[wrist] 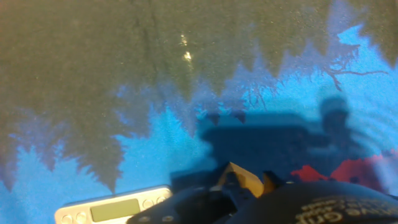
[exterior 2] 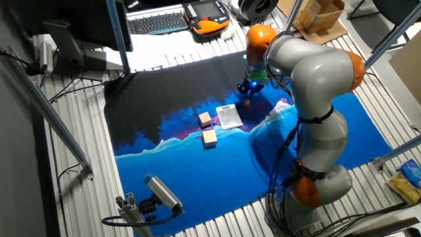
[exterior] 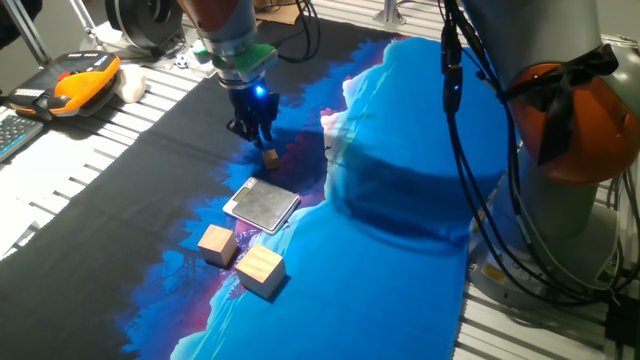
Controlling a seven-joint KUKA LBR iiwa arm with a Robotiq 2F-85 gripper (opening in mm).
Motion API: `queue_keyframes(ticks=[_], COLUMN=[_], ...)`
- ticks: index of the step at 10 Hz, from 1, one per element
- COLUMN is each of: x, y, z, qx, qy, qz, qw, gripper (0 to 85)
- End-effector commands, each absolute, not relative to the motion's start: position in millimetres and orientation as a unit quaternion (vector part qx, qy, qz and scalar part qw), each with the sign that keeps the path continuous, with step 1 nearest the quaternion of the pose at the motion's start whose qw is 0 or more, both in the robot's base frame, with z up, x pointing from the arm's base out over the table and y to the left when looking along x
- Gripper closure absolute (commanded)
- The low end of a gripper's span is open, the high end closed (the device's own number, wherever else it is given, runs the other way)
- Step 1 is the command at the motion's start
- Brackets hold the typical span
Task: Place the block on the scale
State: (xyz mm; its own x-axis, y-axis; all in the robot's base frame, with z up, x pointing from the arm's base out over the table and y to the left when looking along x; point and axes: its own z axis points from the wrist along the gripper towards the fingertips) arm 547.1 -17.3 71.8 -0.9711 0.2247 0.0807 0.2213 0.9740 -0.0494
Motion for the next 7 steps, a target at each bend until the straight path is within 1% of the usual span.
queue_keyframes(ticks=[1,3,4,5,6,7], x=[545.9,543.9,540.8,536.3,532.2,531.2], y=[-17.2,-19.2,-20.0,-19.7,-19.1,-18.5], z=[72.5,70.3,65.8,59.4,54.6,54.3], qx=[-0.117,-0.116,-0.117,-0.124,-0.13,-0.136], qy=[-0.992,-0.992,-0.992,-0.992,-0.991,-0.99], qz=[0.022,0.02,0.018,0.021,0.025,0.022], qw=[0.044,0.044,0.04,0.029,0.023,0.025], gripper=[34.0,34.0,34.0,34.0,34.0,34.0])
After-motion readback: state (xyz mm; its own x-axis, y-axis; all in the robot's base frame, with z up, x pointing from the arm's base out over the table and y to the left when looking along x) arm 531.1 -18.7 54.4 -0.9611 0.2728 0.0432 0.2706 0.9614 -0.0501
